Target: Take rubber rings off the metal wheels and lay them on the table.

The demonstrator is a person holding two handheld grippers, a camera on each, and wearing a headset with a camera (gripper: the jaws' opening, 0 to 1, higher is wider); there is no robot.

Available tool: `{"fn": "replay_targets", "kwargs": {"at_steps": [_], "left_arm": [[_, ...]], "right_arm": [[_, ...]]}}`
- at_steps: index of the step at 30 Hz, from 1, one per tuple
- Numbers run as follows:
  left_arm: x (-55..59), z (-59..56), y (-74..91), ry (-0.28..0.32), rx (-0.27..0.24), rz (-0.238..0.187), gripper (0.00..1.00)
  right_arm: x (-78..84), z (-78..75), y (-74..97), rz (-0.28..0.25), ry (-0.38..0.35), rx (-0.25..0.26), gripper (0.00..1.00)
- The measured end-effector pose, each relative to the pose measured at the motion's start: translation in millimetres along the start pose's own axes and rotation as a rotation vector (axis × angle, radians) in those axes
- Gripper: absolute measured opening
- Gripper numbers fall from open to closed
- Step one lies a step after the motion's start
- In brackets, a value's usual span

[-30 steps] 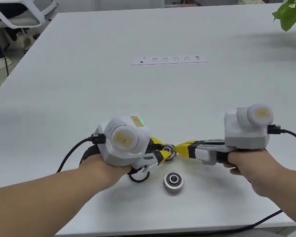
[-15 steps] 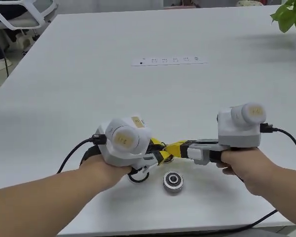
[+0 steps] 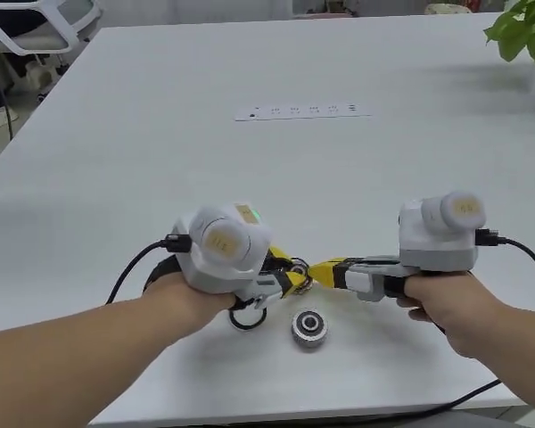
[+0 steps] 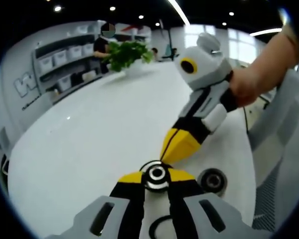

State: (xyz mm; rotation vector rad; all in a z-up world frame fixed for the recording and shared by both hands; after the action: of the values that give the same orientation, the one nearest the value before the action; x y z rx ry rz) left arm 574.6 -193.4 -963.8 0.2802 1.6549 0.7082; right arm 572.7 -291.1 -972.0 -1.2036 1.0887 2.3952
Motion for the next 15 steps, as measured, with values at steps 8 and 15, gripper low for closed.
{"fn": "replay_targets", "kwargs": {"at_steps": [8,15], "left_arm": [[-7.2,-6.9,11.0,0.003,0.038,-0.028,0.25],[-10.3,-9.1,31.9,0.004,0.053,-0.056,0.35]], "right_arm": [[-5.6,3.4,4.0,-0.01,-0.006,-0.008,0.0],[-12.8,4.2,7.4,-0.02,-0.009,-0.023,0.0]]}}
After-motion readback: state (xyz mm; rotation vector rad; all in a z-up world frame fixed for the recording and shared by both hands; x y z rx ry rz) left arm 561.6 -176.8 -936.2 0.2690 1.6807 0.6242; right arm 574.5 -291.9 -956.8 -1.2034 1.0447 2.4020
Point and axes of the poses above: the centre of the closed fingertips' face, and the gripper's own axes: y roughly backward along the fingers, z roughly to its left, x roughly out of its underside, the point moved 6 cm from there along y, roughly backward along the fingers, and after that the axes turned 15 degrees about x, right-handed, at the moved point
